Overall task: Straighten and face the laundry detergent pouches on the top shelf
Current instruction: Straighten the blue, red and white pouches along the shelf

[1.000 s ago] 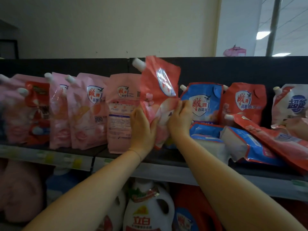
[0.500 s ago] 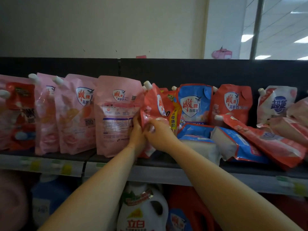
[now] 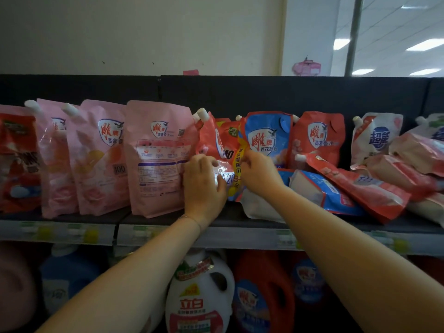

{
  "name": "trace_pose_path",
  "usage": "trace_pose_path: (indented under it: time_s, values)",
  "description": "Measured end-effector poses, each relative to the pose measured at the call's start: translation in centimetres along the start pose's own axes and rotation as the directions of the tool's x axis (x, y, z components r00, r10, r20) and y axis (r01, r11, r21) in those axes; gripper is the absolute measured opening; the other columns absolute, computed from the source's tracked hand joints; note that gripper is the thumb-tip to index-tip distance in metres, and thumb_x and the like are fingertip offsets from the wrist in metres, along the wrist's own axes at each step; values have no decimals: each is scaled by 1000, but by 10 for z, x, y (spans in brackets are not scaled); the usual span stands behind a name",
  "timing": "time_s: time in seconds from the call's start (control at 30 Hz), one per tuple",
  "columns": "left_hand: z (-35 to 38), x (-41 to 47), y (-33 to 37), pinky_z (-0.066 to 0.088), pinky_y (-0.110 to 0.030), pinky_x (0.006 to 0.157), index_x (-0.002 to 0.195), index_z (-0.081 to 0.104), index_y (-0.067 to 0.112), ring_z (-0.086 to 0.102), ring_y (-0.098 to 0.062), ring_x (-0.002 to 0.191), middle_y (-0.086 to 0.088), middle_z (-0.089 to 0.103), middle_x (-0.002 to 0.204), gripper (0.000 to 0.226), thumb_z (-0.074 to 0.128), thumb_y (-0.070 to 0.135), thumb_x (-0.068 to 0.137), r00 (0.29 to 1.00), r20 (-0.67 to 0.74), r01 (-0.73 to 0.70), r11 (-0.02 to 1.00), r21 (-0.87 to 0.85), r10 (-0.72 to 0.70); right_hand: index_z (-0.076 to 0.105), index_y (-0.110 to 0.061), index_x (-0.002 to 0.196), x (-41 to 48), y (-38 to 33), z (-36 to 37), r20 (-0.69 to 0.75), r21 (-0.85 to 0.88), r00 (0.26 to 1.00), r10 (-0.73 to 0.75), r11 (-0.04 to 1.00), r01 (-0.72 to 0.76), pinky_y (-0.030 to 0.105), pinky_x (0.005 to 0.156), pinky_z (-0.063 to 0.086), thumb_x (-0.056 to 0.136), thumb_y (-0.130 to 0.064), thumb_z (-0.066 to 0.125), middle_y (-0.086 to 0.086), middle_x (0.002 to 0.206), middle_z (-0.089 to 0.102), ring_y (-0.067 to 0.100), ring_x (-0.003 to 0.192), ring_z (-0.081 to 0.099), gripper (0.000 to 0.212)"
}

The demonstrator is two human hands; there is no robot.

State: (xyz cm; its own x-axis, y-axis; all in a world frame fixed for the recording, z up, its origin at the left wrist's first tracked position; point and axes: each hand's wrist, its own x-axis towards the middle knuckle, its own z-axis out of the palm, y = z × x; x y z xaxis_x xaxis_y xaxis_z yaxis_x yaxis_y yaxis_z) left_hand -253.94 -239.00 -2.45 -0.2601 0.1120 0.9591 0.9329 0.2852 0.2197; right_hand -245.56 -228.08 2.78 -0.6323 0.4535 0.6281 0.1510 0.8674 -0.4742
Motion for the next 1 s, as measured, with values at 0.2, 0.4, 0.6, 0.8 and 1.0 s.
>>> trace_pose_path:
  time_s: [0.2, 0.4, 0.6, 0.8, 1.0]
  values:
    - [23, 16, 27, 42, -32, 64, 79, 50, 14, 52, -18, 73, 1, 53, 76, 16, 50, 21, 94, 820, 520, 360, 922, -142, -239, 30, -10, 138, 29, 47, -20, -102, -128, 987, 123, 982, -136, 45, 98, 45, 93, -19, 52, 13, 139, 31, 32, 124, 40, 51]
    - [58, 16, 23, 48, -33, 86, 113, 60, 1, 59, -32, 103, -13, 62, 109, 46, 50, 40, 92, 388, 685, 795, 600, 90, -617, 23, -30, 146, 28, 81, 8, 455, -403, 852, 257, 913, -60, 64, 108, 18, 92, -60, 24, 11, 156, 18, 40, 140, 21, 62]
    - [78, 15, 32, 49, -17, 42, 100, 63, 10, 65, -14, 50, -6, 69, 70, 18, 49, 21, 97, 148, 832, 983, 169, -66, -535, 24, -39, 144, 11, 118, 23, 364, -317, 920, 143, 948, -22, 65, 105, 20, 75, -72, 3, -2, 158, 15, 39, 140, 19, 79]
    - [89, 26, 45, 50, -39, 86, 130, 53, 8, 58, -33, 115, -19, 62, 124, 44, 49, 38, 98, 79, 831, 990, 141, -1, -550, 22, -30, 143, -3, 127, 26, 322, -320, 946, 31, 944, 78, 64, 103, 24, 77, -64, -4, 6, 158, 10, 47, 137, 19, 78]
    - [101, 25, 52, 48, -45, 97, 124, 55, 2, 60, -35, 107, -19, 62, 120, 43, 51, 35, 96, 398, 653, 885, 457, -89, -645, 28, -33, 142, -17, 116, 6, 180, -202, 982, -50, 976, 87, 56, 105, 30, 96, -50, 13, 5, 156, 19, 39, 135, 27, 51]
